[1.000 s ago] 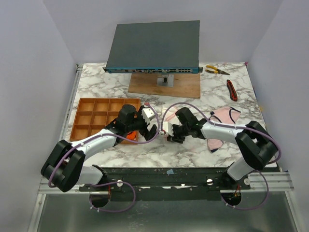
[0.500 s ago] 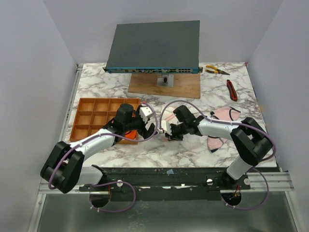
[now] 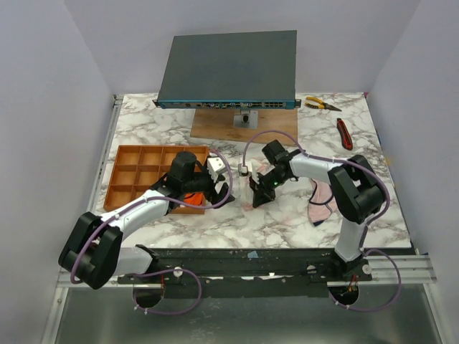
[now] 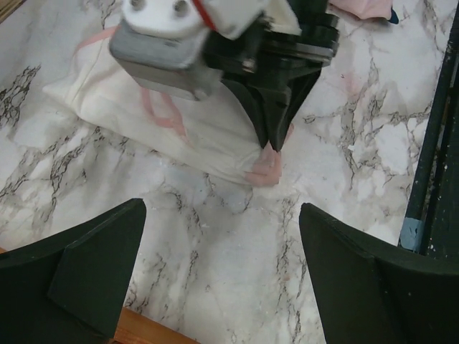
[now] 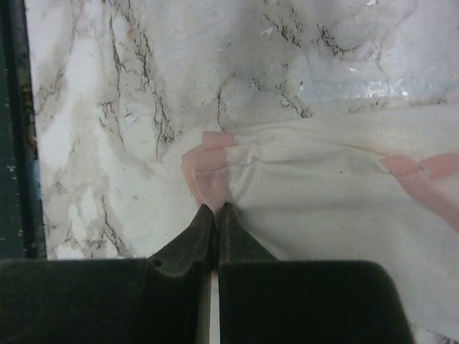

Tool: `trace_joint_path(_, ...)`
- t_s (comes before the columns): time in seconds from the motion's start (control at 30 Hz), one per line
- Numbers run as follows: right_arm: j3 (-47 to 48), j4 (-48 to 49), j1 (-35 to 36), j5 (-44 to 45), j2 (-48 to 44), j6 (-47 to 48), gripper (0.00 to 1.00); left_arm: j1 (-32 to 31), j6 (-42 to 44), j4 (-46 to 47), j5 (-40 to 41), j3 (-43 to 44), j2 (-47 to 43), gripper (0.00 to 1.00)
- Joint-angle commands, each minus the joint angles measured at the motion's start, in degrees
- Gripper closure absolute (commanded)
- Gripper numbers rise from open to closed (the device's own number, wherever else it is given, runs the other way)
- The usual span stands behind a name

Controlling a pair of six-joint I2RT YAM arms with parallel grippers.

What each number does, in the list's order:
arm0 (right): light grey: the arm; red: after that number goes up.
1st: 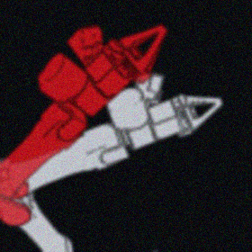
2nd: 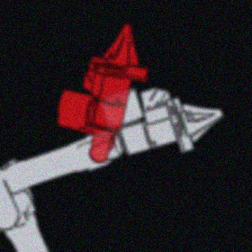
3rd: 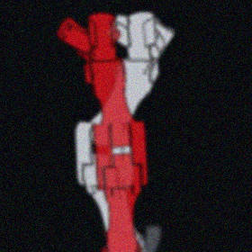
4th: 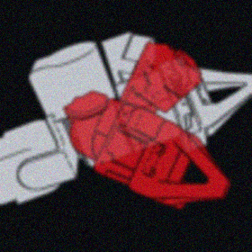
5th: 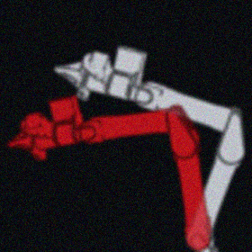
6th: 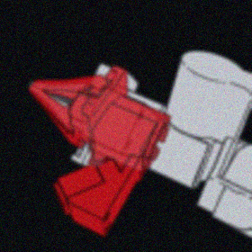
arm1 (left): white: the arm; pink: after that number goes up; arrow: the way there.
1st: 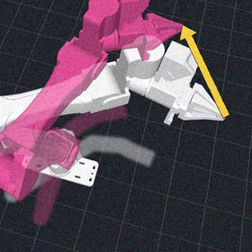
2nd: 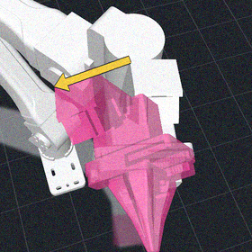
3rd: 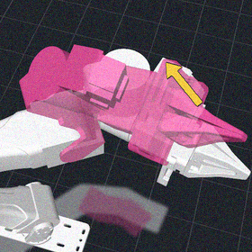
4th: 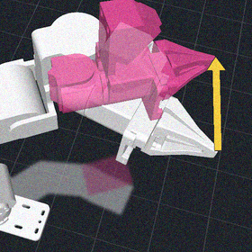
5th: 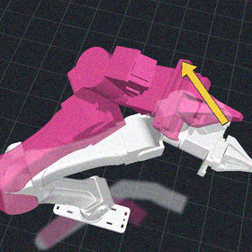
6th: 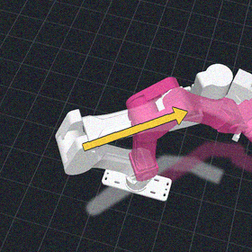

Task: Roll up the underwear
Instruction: Roll the underwear to the center of the board.

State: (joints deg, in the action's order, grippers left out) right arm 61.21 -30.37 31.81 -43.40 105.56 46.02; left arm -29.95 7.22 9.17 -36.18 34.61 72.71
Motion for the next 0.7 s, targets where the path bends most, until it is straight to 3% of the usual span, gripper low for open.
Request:
trace_joint_path(0.0, 4.4, -14.3, -3.2, -5.6, 6.6, -1.1, 0.99, 0.2, 1.5, -1.4, -5.3, 1.1, -1.4, 0.1)
trace_joint_path(0.27, 12.9, -23.0, -4.6, -9.8, 13.7, -4.7, 0.99, -5.4, 6.2, -0.2, -1.1, 0.2, 0.4, 0.11)
trace_joint_path(0.67, 16.0, -28.4, -5.5, -13.3, 16.8, -7.8, 0.99, -16.0, 12.9, 3.5, 6.2, 0.8, 6.1, 0.13)
